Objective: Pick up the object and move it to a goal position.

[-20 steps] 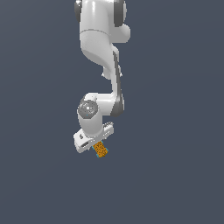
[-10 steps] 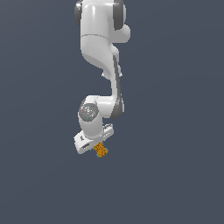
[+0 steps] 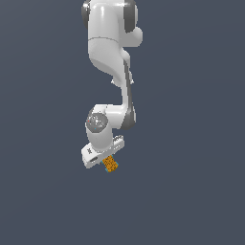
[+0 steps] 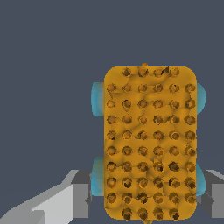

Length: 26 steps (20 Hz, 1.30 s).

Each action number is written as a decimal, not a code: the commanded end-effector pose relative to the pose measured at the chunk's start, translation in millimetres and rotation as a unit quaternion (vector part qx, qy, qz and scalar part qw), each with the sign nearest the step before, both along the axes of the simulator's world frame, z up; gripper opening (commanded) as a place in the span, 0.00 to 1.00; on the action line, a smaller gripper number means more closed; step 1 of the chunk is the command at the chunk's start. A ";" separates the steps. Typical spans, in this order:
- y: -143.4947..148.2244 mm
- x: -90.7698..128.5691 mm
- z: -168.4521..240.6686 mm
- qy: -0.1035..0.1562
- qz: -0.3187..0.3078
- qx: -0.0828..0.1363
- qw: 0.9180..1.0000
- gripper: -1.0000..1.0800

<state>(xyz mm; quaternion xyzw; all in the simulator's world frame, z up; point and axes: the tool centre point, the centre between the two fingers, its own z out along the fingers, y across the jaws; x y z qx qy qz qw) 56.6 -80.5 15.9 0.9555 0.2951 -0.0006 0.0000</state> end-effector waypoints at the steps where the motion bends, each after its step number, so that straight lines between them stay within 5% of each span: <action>1: 0.8 1.1 4.1 -0.002 -0.003 -0.001 1.000 0.00; 15: 21.6 16.7 94.8 -0.034 -0.087 -0.013 0.996 0.00; 26: 47.7 33.9 213.6 -0.076 -0.195 -0.029 0.977 0.00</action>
